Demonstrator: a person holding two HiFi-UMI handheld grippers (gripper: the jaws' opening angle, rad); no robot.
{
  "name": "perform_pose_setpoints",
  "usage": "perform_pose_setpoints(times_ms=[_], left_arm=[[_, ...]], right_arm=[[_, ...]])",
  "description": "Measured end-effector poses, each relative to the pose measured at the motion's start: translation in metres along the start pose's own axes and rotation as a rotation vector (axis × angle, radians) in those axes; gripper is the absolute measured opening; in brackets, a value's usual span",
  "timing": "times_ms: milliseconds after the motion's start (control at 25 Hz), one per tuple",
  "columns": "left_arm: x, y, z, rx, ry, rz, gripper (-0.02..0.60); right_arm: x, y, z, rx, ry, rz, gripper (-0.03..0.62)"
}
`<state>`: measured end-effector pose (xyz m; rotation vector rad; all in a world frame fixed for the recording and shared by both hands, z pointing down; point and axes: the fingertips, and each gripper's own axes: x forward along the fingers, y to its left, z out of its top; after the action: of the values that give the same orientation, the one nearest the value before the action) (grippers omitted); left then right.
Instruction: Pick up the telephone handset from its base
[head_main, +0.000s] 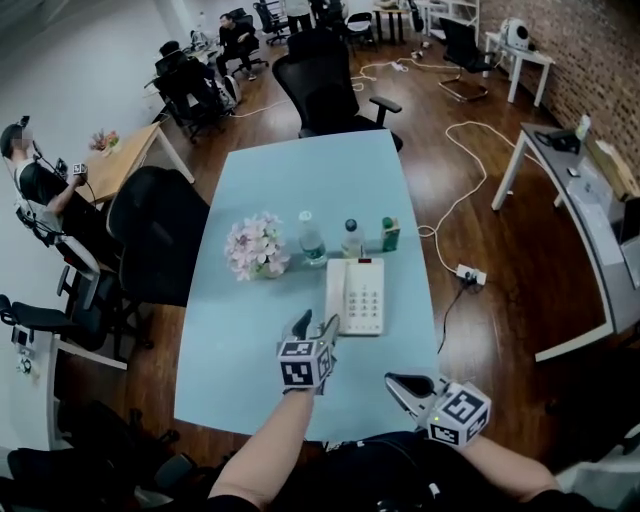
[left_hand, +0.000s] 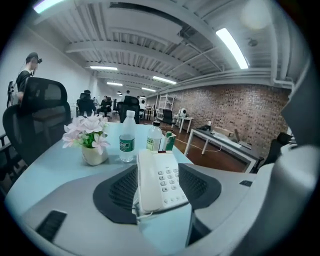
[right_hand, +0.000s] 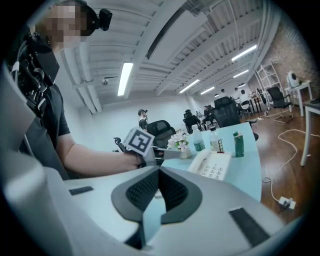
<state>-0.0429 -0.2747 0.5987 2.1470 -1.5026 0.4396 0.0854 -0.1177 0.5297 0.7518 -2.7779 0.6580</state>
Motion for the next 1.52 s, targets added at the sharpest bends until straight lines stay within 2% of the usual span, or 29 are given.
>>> perform_pose_setpoints(times_ms=[160,360,640,960,1160,1520], left_arm=[[0.075,0.013,-0.005,0.016,0.131,0.047,0.253],[0.125,0.037,-0.011,0.111,0.228,0.143,0.253],[0.157,0.042,-0.025,0.056,0.27,0.134,0.253],[0.16,0.043,-0.024,0.032,0.256,0.114,0.252],[0.151,0.037,-0.012,-0.019,0.227,0.085,0.231],[0.096,0.02,0.027,-0.051,0.106,-0.024,0.227]], right_arm=[[-0.014,-0.024,-0.003,0.037,-0.009,-0.011,0.014],[-0.023,-0.046,-0.008,0.07,-0.002,-0.029,0.014],[-0.028,-0.069,-0.015,0.117,0.005,-0.065,0.015],[-0.024,-0.076,-0.019,0.135,-0.003,-0.087,0.015],[-0.023,-0.066,-0.013,0.117,-0.001,-0.092,0.015],[-0.015,-0.023,-0.006,0.101,-0.035,-0.103,0.015]])
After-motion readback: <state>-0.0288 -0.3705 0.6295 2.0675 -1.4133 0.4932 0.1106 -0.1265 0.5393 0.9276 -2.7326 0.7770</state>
